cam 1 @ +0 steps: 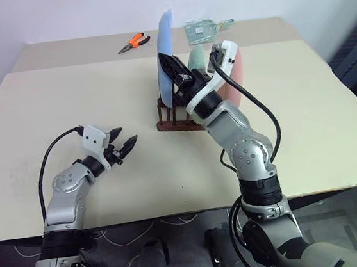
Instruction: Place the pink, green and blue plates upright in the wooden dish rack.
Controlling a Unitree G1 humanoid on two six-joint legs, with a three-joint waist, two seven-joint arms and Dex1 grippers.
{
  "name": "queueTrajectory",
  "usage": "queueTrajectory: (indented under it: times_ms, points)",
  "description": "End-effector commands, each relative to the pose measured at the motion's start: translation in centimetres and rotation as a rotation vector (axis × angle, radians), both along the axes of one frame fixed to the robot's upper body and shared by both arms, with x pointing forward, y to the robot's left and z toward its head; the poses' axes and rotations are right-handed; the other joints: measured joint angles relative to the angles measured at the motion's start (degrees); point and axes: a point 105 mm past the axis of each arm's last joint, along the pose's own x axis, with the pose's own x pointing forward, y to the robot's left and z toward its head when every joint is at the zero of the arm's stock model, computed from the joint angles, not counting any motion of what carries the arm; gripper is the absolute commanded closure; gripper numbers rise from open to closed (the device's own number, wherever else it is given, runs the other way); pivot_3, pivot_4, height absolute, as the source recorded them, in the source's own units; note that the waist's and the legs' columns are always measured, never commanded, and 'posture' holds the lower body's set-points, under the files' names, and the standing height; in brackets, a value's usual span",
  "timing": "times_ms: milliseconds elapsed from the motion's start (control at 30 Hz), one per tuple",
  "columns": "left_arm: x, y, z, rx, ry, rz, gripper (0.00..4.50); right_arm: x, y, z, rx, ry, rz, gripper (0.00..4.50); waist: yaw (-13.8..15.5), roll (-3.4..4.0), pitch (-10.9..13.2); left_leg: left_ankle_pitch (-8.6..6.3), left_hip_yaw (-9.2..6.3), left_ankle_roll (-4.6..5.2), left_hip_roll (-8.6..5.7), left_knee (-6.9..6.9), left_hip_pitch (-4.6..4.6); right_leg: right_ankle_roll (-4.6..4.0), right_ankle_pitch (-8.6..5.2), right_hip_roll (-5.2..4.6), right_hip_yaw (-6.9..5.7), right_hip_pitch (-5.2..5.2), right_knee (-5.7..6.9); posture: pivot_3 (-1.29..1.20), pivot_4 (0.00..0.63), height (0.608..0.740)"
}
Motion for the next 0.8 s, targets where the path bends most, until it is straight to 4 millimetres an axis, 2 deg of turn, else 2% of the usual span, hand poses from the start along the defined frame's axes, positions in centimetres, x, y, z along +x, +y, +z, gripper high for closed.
queueTrajectory:
  times_ms: [33, 67, 167, 333, 600, 733, 800]
  points:
    - [0.0, -0.4, 1.5, -0.011, -0.054, -0.01, 1.66, 0.1, 1.9, 0.6, 0.041, 0.073, 0.096, 4.5, -0.01, 0.0, 0.0, 0.0, 0.0, 0.0, 0.0, 0.01, 0.0, 0.0, 0.0, 0.0, 0.0, 0.0, 0.0, 0.0, 0.15, 0.732]
    - [0.1, -0.3, 1.5, -0.014, -0.056, -0.008, 1.66, 0.3, 1.9, 0.3, 0.035, 0.094, 0.099, 4.5, 0.0, 0.0, 0.0, 0.0, 0.0, 0.0, 0.0, 0.01, 0.0, 0.0, 0.0, 0.0, 0.0, 0.0, 0.01, 0.0, 0.15, 0.732]
    - [0.1, -0.2, 1.6, -0.018, -0.058, -0.001, 1.62, 0.4, 1.8, 0.4, 0.003, 0.079, 0.085, 3.51, 0.0, 0.02, 0.01, 0.0, 0.0, 0.01, 0.0, 0.0, -0.02, 0.0, 0.0, 0.01, 0.0, -0.03, 0.0, 0.0, 0.15, 0.732]
    - [0.1, -0.1, 1.5, -0.017, -0.055, 0.004, 1.62, 0.1, 2.0, 1.4, -0.069, -0.004, 0.046, 1.06, -0.03, 0.01, 0.01, 0.0, 0.0, 0.01, 0.0, 0.0, -0.02, 0.02, 0.0, 0.03, 0.0, -0.03, 0.0, 0.0, 0.15, 0.732]
    - [0.1, -0.2, 1.4, -0.015, -0.056, 0.0, 1.62, -0.5, 1.0, 4.9, -0.317, -0.308, -0.095, 1.06, 0.07, 0.02, 0.02, 0.0, 0.0, 0.01, -0.01, 0.01, -0.04, 0.01, -0.01, 0.02, 0.0, -0.05, -0.02, 0.0, 0.15, 0.732]
    - [0.1, -0.5, 1.8, -0.015, -0.066, -0.019, 1.62, -1.0, 0.0, 4.7, -0.483, -0.411, -0.138, 1.06, 0.03, 0.02, 0.01, 0.0, 0.0, 0.01, -0.01, 0.0, -0.07, 0.01, -0.01, 0.02, 0.0, -0.06, -0.04, 0.0, 0.15, 0.732]
    - [0.2, -0.7, 2.2, -0.021, -0.071, -0.03, 1.62, -1.4, -1.0, 4.2, -0.488, -0.384, -0.11, 1.56, 0.11, 0.01, 0.01, 0.0, 0.0, 0.01, -0.01, 0.01, -0.06, 0.01, -0.01, 0.03, 0.0, -0.06, -0.03, 0.0, 0.15, 0.732]
